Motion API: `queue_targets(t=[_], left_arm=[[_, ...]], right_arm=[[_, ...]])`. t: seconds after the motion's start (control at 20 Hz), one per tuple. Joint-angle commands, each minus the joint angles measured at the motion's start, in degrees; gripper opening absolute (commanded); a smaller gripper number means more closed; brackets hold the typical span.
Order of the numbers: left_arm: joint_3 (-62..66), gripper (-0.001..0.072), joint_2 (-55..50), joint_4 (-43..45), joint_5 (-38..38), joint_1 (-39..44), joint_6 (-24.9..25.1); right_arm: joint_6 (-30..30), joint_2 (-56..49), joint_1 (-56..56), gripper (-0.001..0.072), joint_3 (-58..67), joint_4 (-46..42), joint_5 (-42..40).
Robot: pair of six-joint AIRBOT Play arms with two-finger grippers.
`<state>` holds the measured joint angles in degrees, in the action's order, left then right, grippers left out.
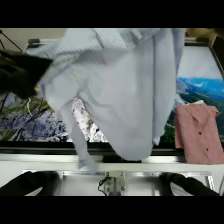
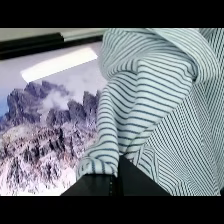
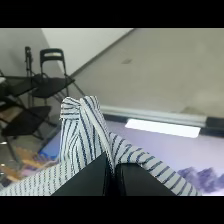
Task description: Fold the shirts.
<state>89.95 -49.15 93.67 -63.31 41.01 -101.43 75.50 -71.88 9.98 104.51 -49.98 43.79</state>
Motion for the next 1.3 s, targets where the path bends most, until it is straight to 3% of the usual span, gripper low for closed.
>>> queue_targets(t=[0.0, 0.1, 0.25, 0.35, 0.45, 0.5, 0.6, 0.7, 0.8, 0.9, 1.0, 1.15, 1.2, 1.25], left_arm=[[-7.4, 0.0054, 0.0, 2.1, -0.8, 0.1, -1.5], [-6.9, 0.0054, 0.2, 7.8, 1.1, -0.9, -2.8], [-2.5, 0.0054, 0.5, 7.1, 8.4, -4.7, -4.9], [-1.1, 0.0054, 0.6, 6.8, 8.5, -4.8, -4.9], [-1.2, 0.0054, 0.2, 6.8, 2.8, -4.8, -4.9], [-1.8, 0.0054, -0.3, 6.8, -1.4, -4.8, -4.9], [-5.9, 0.0054, -0.5, 3.9, -4.7, -4.2, -4.9], [-13.5, 0.0054, -0.7, -3.3, -3.7, -2.1, -4.9], [-23.6, 0.0054, -1.4, -13.5, 3.4, 1.9, -4.9], [-34.3, 0.0054, -3.4, -25.9, 16.8, 7.9, -4.7], [-41.2, 0.0054, -6.9, -35.1, 28.2, 13.9, -4.8], [-43.3, 0.0055, -14.0, -40.8, 35.1, 19.4, -4.7], [-43.0, 0.0055, -15.8, -41.9, 36.3, 19.7, -4.7], [-42.8, 0.0055, -16.7, -42.1, 37.0, 19.5, -4.7]], right_arm=[[1.7, -7.9, 2.1, 0.0065, 0.1, 16.3, -3.5], [-1.6, -10.1, 5.8, 0.0065, 0.1, 24.4, -11.2], [-12.5, -10.3, 11.2, 0.0065, 1.6, 31.6, -21.3], [-17.9, -10.3, 12.4, 0.0065, 4.6, 31.5, -20.1], [-18.6, -10.0, 11.5, 0.0065, 6.6, 28.1, -12.5], [-18.1, -9.7, 10.3, 0.0065, 6.6, 23.7, -6.3], [-7.3, -9.4, 7.1, 0.0065, 6.6, 6.8, 10.1], [4.5, -9.4, 4.4, 0.0065, 4.7, -14.7, 28.4], [6.4, -9.4, 1.8, 0.0065, 0.1, -28.6, 41.9], [7.2, -9.4, -1.3, 0.0065, -6.1, -31.5, 47.2], [11.1, -9.4, -3.2, 0.0065, -12.7, -31.3, 47.3], [13.5, -9.4, -2.9, 0.0091, -21.2, -30.2, 43.1], [13.9, -9.4, -2.8, 0.0287, -22.6, -28.3, 41.7], [13.8, -9.4, -2.8, 0.0554, -22.7, -27.7, 41.6]])
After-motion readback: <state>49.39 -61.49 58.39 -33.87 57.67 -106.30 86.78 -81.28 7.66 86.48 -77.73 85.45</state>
